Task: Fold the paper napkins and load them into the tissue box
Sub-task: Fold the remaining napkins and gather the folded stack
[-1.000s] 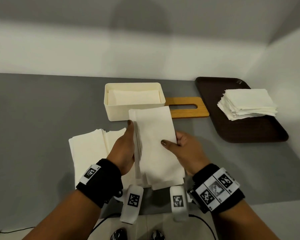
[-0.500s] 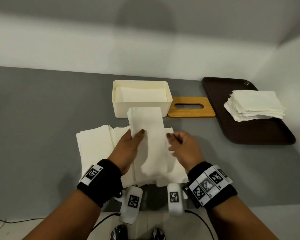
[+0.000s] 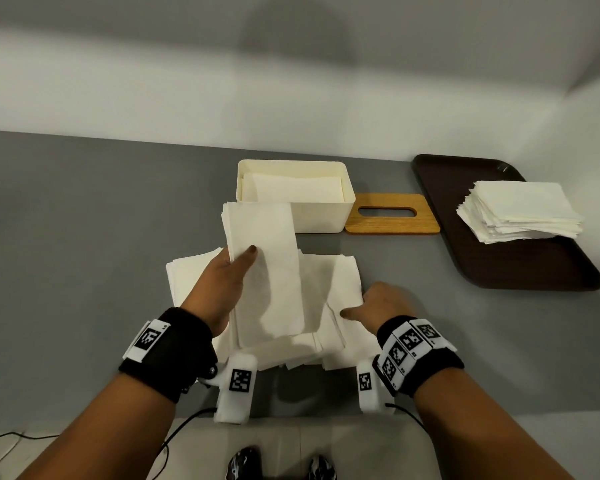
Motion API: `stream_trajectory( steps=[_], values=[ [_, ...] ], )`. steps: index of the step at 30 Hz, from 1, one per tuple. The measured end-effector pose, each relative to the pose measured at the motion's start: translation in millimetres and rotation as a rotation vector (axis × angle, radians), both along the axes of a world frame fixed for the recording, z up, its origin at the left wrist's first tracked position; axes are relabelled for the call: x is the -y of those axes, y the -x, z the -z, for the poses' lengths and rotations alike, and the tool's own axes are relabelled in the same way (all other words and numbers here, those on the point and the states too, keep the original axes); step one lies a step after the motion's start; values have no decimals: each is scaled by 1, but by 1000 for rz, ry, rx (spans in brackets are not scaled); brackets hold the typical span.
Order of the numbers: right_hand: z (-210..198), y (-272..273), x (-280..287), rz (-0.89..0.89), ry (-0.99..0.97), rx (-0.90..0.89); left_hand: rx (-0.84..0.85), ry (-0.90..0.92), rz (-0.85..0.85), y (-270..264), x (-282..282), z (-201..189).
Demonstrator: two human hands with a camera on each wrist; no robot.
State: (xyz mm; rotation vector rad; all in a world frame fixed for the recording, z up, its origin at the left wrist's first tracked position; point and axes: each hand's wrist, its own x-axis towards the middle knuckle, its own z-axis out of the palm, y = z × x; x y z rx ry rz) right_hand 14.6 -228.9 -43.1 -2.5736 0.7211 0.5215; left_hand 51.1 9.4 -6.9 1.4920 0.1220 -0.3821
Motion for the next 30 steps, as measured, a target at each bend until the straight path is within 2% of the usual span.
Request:
stream_trajectory(
  steps=[3,7,9,14,18,21,23,27,30],
  values=[
    [2,0,-1,4,-41,17,4,-7,-9,2,-2,-2],
    [1,3,-3,136,-311,168,-19,-28,-30,3,-5,-1],
    [-4,4,-1,143,-355,212,-46,-34,-40,5,-5,-4],
    [-29,10,22,190,-342,420,-31,-70,-43,9,-3,-15],
    [-51,15,35,176,-565,613,-81,-97,-68,7,-1,-10],
    [-60,16,19,127,-833,612,-128,-100,-49,8,7,-11],
    [-60,13,0,76,-918,574,-131,-132,-35,13,17,-18],
    [-57,11,-33,8,-882,561,-104,-71,-23,15,33,-20],
    [-50,10,-43,34,-869,562,-112,5,-23,16,38,-21]
  ],
)
